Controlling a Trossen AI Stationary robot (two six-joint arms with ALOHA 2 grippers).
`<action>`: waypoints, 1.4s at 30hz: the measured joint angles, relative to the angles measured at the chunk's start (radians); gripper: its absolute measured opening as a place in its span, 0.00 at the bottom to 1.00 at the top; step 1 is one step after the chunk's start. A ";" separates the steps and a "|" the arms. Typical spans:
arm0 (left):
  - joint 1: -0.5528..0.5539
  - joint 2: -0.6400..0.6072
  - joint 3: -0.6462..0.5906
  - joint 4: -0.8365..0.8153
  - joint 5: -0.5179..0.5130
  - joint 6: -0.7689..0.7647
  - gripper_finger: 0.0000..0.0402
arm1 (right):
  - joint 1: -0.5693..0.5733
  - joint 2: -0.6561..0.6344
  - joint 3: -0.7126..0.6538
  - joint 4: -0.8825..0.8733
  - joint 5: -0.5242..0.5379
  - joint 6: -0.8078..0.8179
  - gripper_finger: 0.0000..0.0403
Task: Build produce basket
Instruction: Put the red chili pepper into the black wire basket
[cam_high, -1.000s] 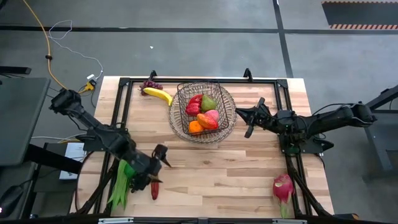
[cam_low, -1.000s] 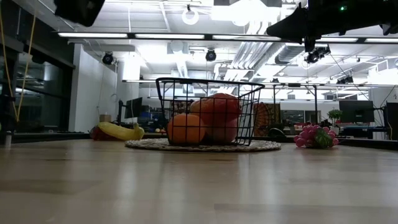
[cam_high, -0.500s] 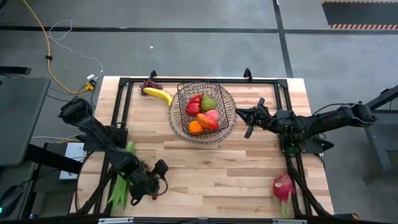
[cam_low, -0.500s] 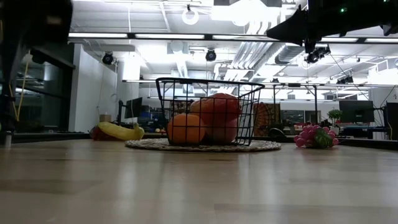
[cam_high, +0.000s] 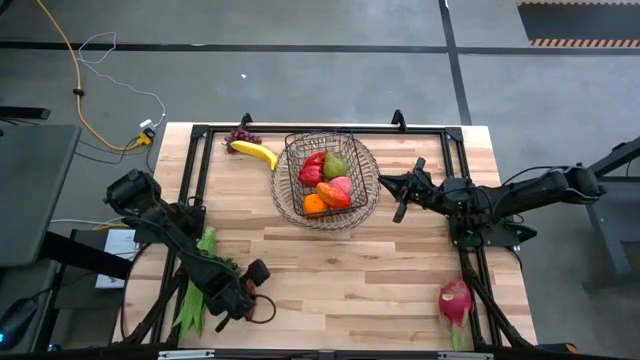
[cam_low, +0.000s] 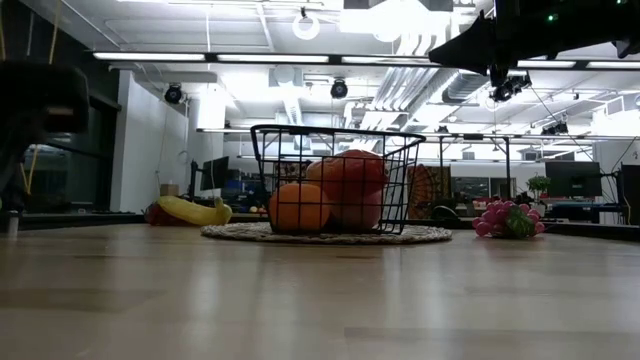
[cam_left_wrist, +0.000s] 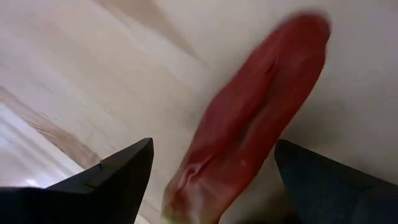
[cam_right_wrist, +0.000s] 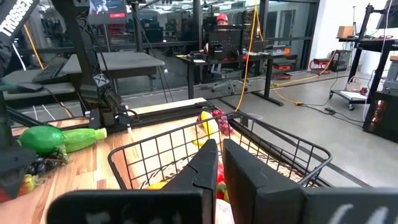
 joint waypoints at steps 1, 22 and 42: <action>0.000 0.008 0.000 0.003 0.003 0.015 0.81 | 0.000 0.000 0.000 -0.001 0.000 0.000 0.05; -0.002 0.021 0.000 0.032 0.007 0.111 0.31 | 0.000 0.000 0.000 -0.010 0.016 0.000 0.05; 0.067 0.022 0.294 -0.026 0.127 0.022 0.26 | 0.000 0.000 0.000 -0.016 0.015 0.008 0.05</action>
